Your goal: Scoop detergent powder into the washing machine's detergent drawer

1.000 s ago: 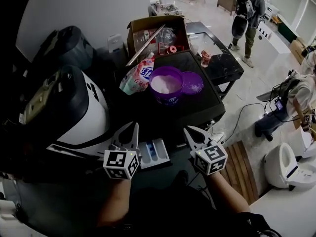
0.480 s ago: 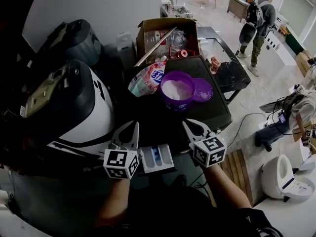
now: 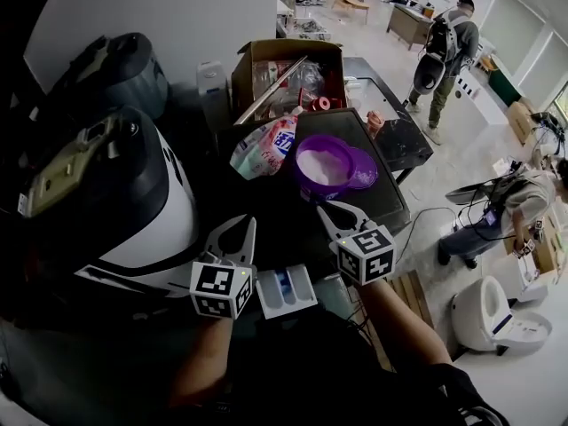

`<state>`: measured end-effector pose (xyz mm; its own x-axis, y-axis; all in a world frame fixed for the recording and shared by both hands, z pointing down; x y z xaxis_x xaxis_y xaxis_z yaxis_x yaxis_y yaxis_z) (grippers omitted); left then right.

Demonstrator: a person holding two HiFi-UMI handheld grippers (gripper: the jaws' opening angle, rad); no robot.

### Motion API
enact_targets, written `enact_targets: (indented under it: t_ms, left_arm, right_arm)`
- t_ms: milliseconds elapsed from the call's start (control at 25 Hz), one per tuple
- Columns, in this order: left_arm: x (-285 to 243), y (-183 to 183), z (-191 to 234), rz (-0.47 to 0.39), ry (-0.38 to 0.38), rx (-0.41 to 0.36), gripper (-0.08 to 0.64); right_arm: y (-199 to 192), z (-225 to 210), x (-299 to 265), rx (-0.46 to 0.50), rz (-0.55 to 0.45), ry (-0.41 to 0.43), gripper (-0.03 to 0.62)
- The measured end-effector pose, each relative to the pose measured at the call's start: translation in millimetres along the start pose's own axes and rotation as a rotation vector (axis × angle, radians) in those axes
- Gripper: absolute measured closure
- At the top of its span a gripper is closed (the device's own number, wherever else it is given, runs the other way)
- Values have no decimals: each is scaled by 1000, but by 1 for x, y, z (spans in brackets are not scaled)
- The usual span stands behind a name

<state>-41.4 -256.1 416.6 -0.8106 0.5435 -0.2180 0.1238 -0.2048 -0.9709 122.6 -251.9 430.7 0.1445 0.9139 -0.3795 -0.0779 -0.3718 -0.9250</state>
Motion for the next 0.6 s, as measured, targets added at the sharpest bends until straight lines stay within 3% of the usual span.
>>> enact_targets:
  t_ms: [80,600]
  left_arm:
    - [-2,-1,3,-1,-3,4,558]
    - [-20,1,3,10,14,19,558]
  right_arm:
    - [3,-2,-6,20,13,-9,527]
    - [20,-16,-51,134,84,-1,436]
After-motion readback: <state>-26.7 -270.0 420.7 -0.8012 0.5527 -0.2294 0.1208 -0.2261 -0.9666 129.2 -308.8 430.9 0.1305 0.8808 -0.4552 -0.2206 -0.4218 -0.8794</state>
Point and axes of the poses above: the fingertips, and each gripper's own axes: x backward along the fingers, z to its left, y out of its top, the point moved 2 cm from there along x, backward along the fingers, and after that the axes turned 14 degrees about -y, right-handed, at the moved point
